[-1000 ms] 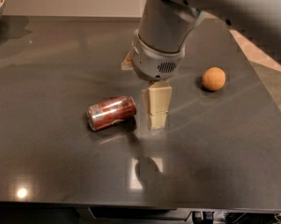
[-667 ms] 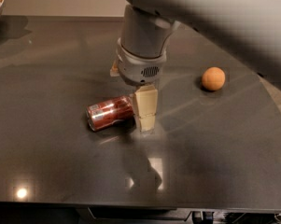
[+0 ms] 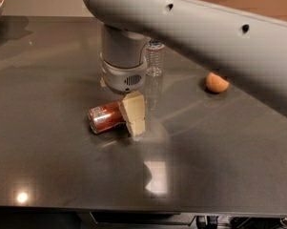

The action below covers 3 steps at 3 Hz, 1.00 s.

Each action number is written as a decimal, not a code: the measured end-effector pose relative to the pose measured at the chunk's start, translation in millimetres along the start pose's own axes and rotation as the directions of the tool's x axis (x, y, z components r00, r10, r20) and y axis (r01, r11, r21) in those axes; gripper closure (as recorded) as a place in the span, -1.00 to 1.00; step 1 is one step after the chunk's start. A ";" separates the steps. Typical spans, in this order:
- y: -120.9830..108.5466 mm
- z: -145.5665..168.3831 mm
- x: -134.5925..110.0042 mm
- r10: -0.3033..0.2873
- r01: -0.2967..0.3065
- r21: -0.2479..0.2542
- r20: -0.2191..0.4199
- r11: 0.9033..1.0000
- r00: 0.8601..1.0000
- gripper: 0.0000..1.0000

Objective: Pick coke can

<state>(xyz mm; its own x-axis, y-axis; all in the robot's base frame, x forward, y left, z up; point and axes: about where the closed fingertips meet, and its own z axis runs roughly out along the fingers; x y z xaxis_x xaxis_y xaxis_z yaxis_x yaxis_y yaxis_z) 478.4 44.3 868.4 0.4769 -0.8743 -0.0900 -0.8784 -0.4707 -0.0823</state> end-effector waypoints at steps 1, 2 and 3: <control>-9.3 11.1 -3.6 -0.020 0.018 -0.038 -0.027 0.999 0.999 -1.00; -14.1 18.8 -5.4 -0.024 0.021 -0.069 -0.044 0.997 0.999 -0.65; -17.4 22.4 -6.1 -0.021 0.018 -0.083 -0.045 0.996 0.999 -0.16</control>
Offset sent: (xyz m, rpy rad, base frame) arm 0.0113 0.0137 -0.0258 -0.1312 0.0787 0.0317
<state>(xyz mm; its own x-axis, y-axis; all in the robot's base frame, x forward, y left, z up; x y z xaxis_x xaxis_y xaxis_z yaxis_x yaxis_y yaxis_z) 491.4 60.5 848.2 0.4938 -0.8685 -0.0433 -0.8693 -0.4942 -0.0008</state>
